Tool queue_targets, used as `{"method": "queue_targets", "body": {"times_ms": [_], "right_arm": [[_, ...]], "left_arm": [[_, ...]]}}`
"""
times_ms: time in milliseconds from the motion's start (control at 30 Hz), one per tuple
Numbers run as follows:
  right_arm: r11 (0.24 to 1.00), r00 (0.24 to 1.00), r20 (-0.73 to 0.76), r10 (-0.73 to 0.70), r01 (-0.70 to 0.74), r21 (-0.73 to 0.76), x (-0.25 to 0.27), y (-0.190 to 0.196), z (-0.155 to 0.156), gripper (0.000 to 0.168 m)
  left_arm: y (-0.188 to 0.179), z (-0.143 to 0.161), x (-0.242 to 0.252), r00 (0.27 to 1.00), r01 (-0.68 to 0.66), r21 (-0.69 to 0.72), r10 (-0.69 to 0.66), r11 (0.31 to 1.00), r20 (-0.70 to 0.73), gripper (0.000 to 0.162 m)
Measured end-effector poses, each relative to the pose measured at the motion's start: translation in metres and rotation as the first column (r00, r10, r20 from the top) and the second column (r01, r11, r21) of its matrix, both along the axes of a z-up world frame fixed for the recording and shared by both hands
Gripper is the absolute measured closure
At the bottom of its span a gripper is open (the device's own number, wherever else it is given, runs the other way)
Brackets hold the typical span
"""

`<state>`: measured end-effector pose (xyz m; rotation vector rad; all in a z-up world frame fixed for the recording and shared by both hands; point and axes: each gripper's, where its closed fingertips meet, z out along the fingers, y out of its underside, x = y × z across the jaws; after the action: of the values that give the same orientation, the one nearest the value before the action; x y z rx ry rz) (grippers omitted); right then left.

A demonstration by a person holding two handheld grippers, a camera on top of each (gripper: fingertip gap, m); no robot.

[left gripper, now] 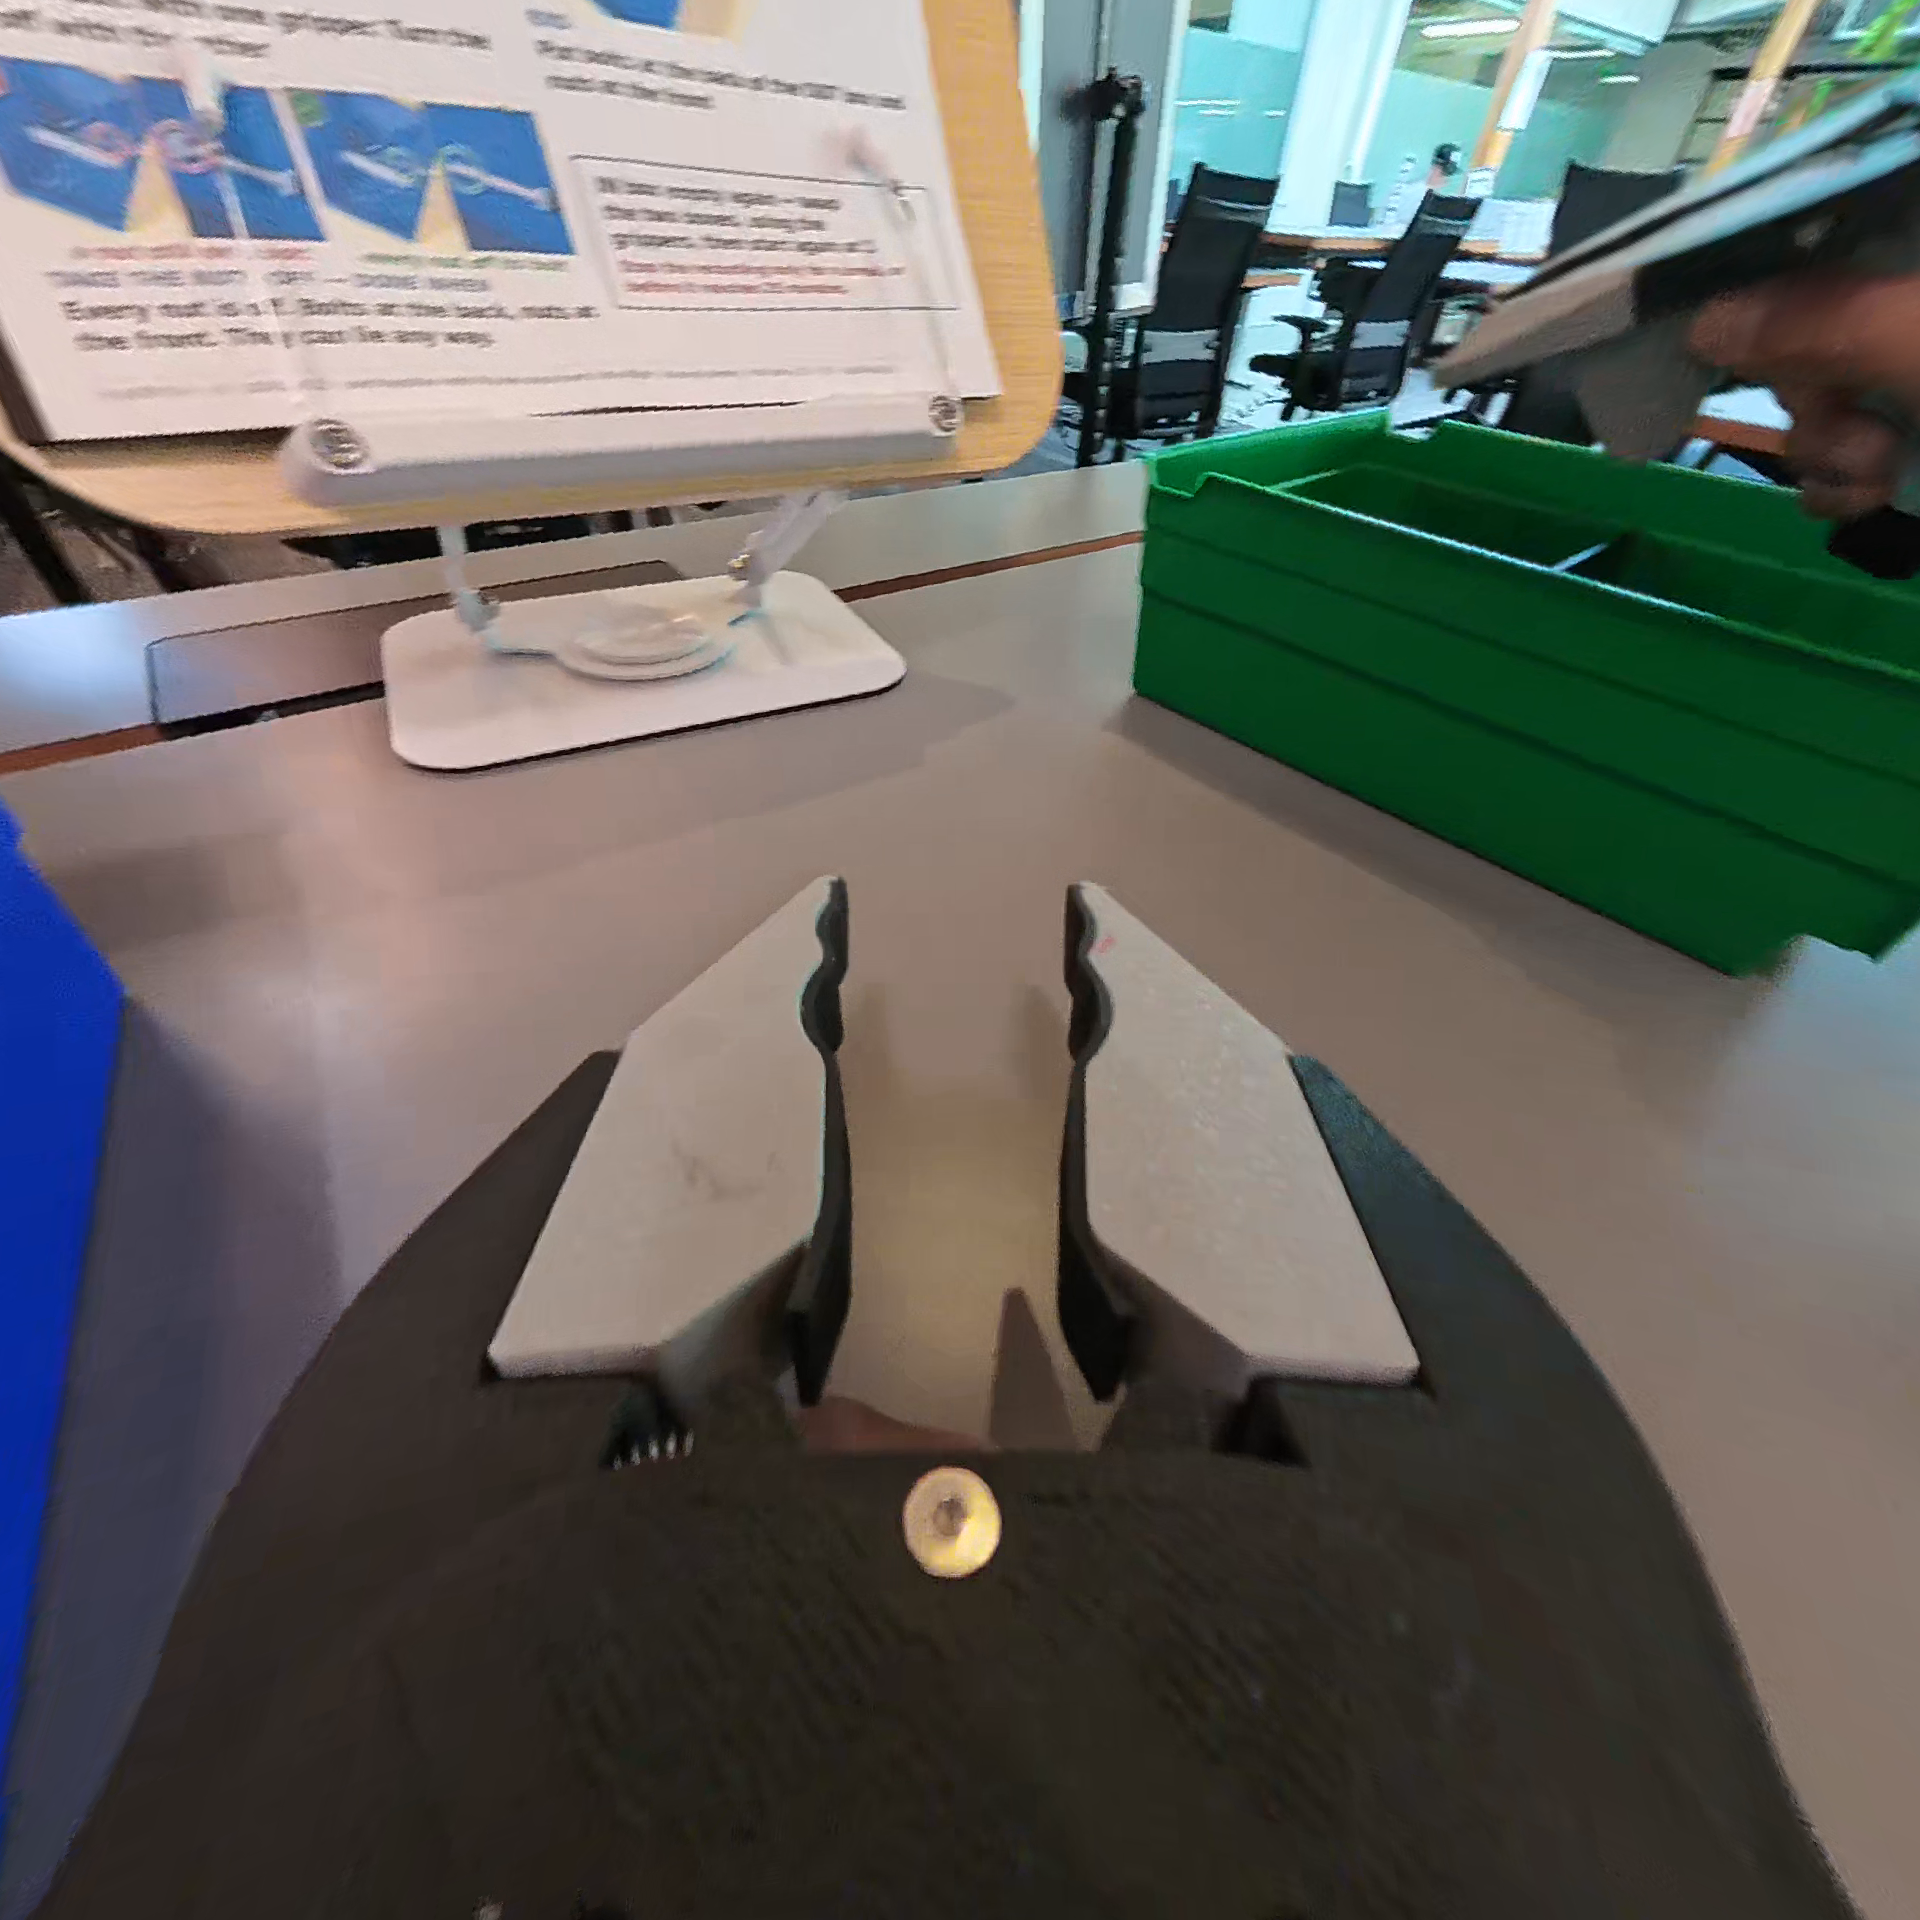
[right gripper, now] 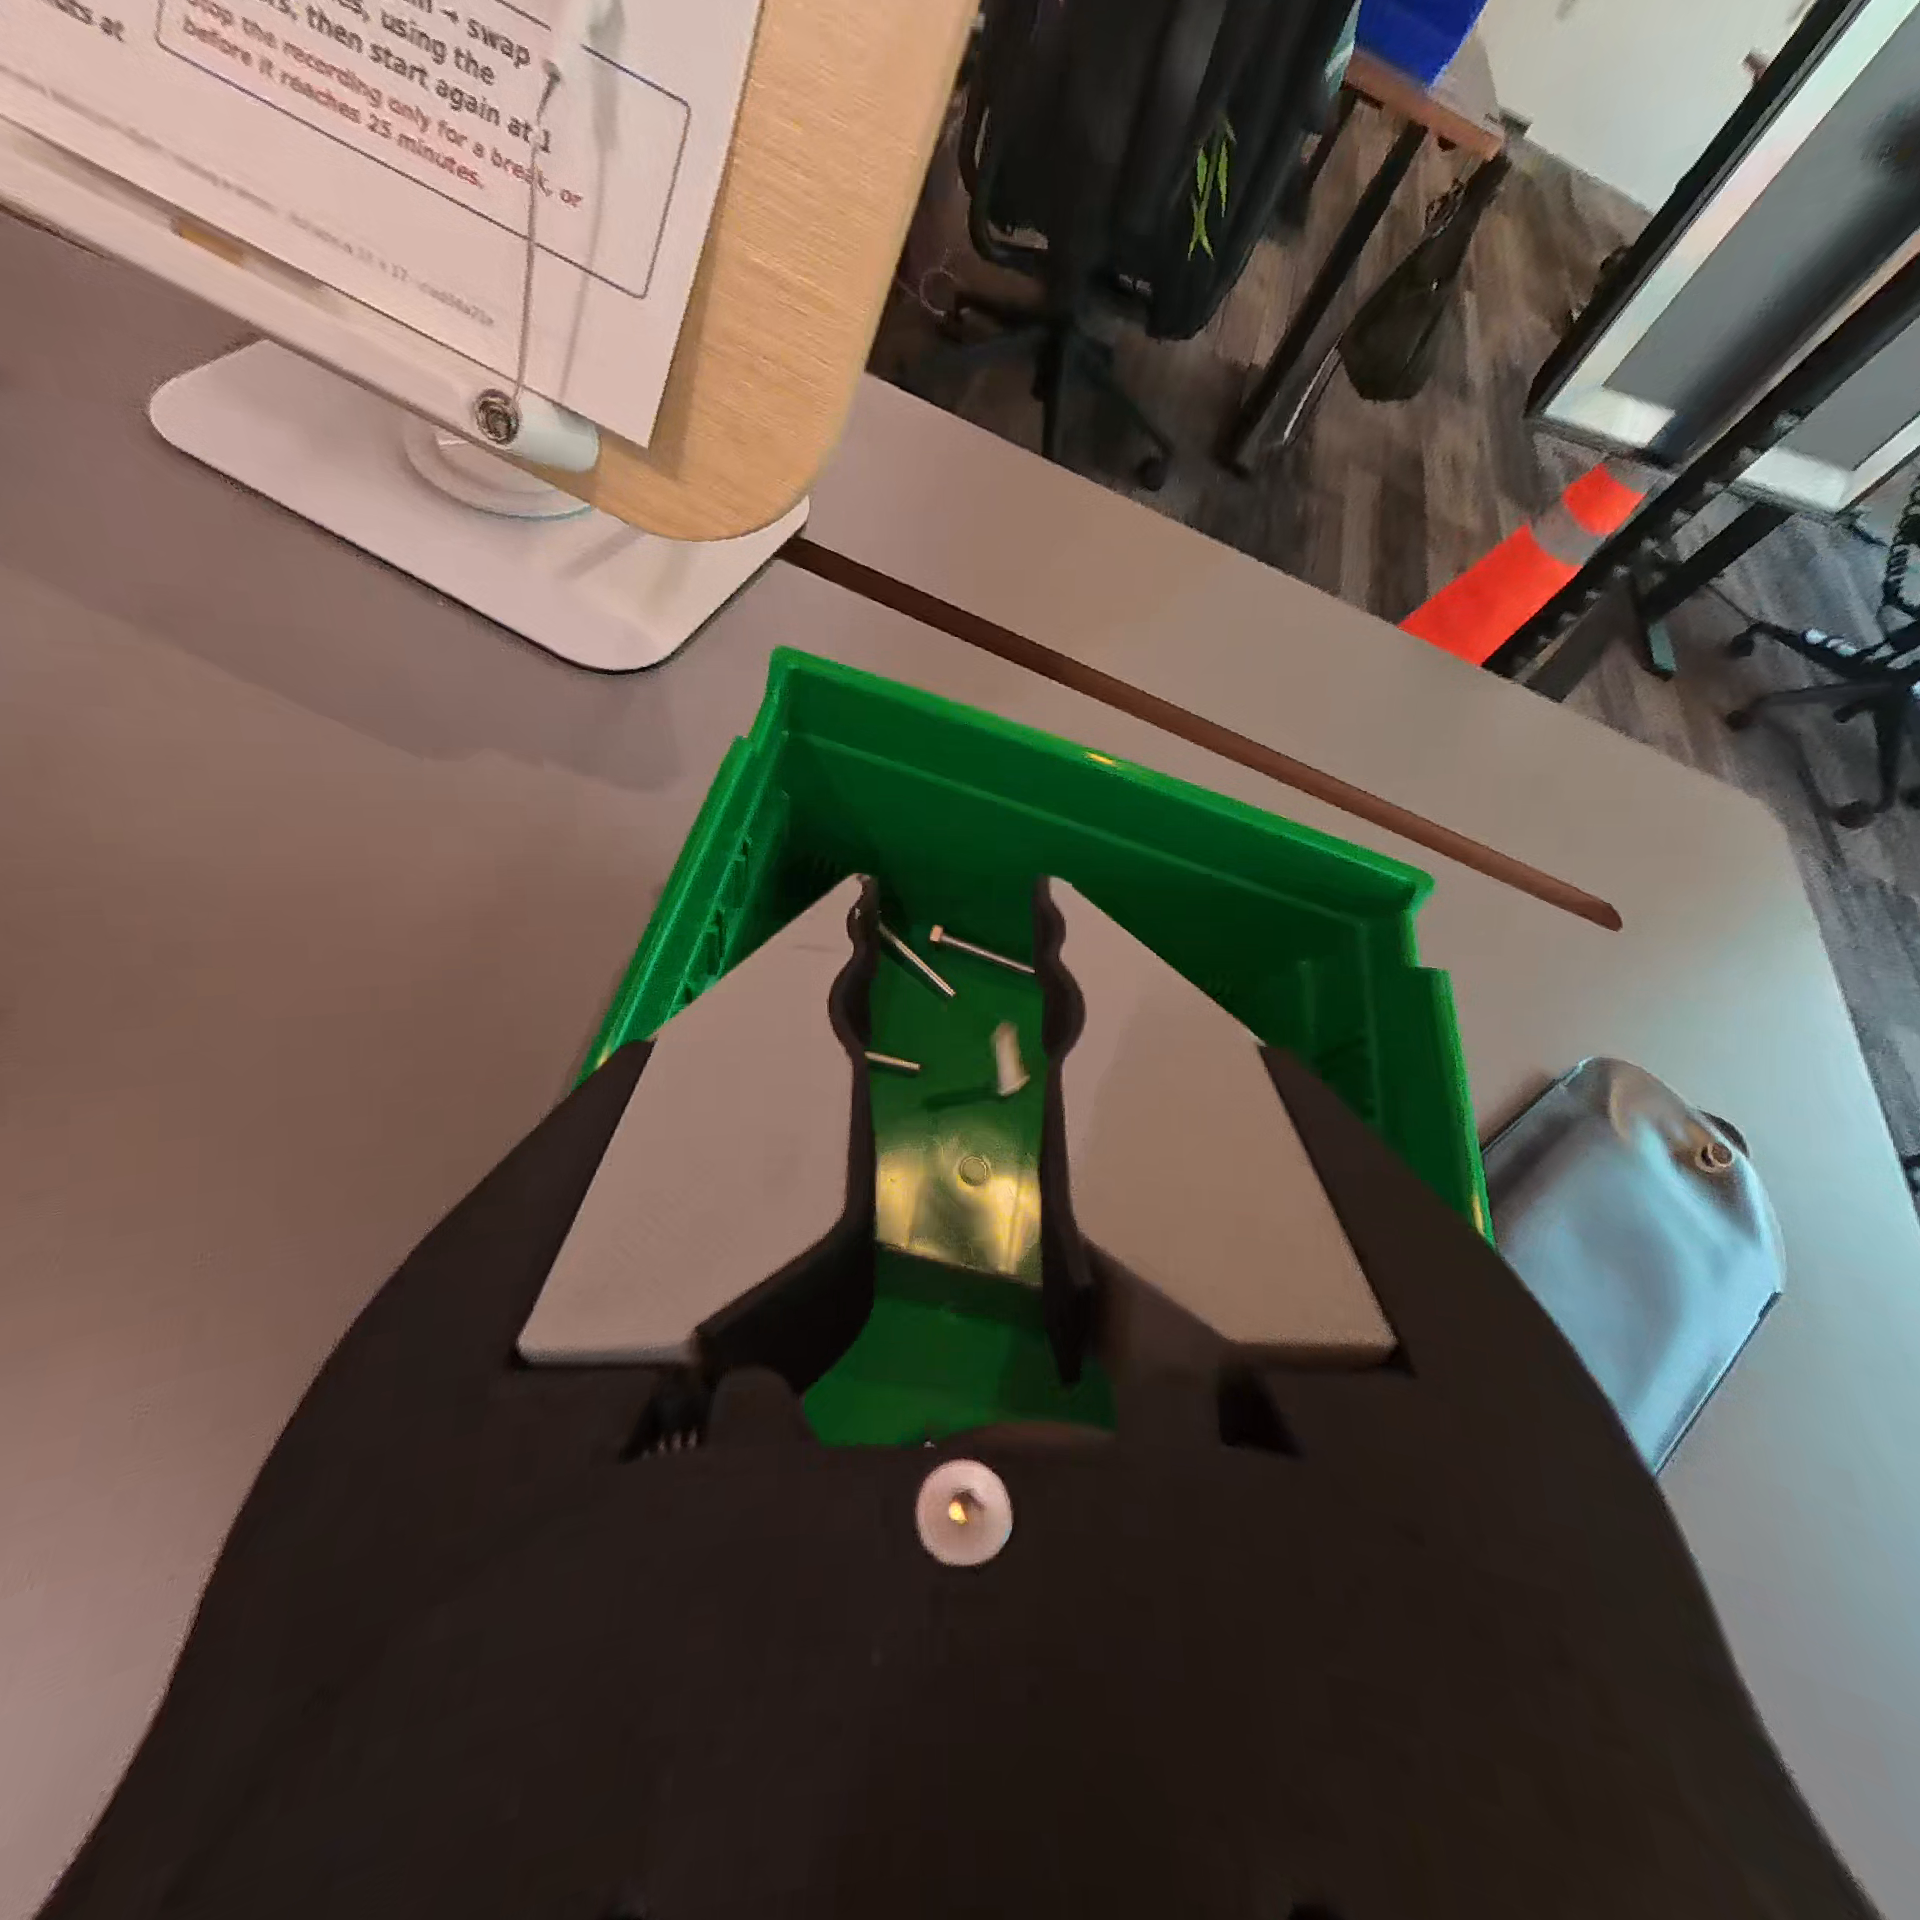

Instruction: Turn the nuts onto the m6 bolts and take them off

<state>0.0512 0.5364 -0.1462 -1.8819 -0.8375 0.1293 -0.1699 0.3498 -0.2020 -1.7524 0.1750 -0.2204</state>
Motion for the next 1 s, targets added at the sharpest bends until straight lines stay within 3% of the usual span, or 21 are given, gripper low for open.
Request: {"method": "queue_targets", "body": {"times_ms": [133,233,300,367,467,600,800,1000], "right_arm": [[0.994,0.996,-0.03,0.09,-0.088,0.064,-0.024,-0.043,0.008,0.137],[0.96,0.96,-0.079,0.267,-0.258,0.105,-0.068,-0.107,0.014,0.137],[0.921,0.927,-0.044,0.372,-0.362,0.145,-0.096,-0.155,0.013,0.145],[0.84,0.863,0.001,0.506,-0.493,0.225,-0.125,-0.209,0.017,0.168],[0.781,0.855,0.083,0.513,-0.504,0.369,-0.142,-0.252,0.037,0.168],[0.676,0.708,0.043,0.705,-0.69,0.258,-0.184,-0.324,0.02,0.168],[0.598,0.632,0.12,0.766,-0.768,0.232,-0.235,-0.365,-0.008,0.168],[0.595,0.633,0.122,0.765,-0.766,0.243,-0.255,-0.367,-0.008,0.168]], "left_arm": [[0.004,-0.002,-0.014,0.998,-0.066,-0.014,0.066,0.998,0.005,0.121],[0.008,-0.003,-0.026,0.99,-0.142,-0.017,0.141,0.99,-0.025,0.132],[0.009,-0.003,-0.031,0.986,-0.168,-0.014,0.167,0.986,-0.026,0.139],[0.01,-0.003,-0.037,0.98,-0.195,-0.011,0.195,0.981,-0.033,0.15],[0.011,-0.002,-0.048,0.969,-0.243,-0.006,0.242,0.97,-0.041,0.162],[0.014,-0.005,-0.062,0.948,-0.316,-0.02,0.315,0.948,-0.044,0.162],[0.015,-0.004,-0.078,0.898,-0.424,0.005,0.421,0.906,-0.129,0.162],[0.014,-0.003,-0.09,0.862,-0.48,0.023,0.477,0.877,-0.174,0.162]]}}
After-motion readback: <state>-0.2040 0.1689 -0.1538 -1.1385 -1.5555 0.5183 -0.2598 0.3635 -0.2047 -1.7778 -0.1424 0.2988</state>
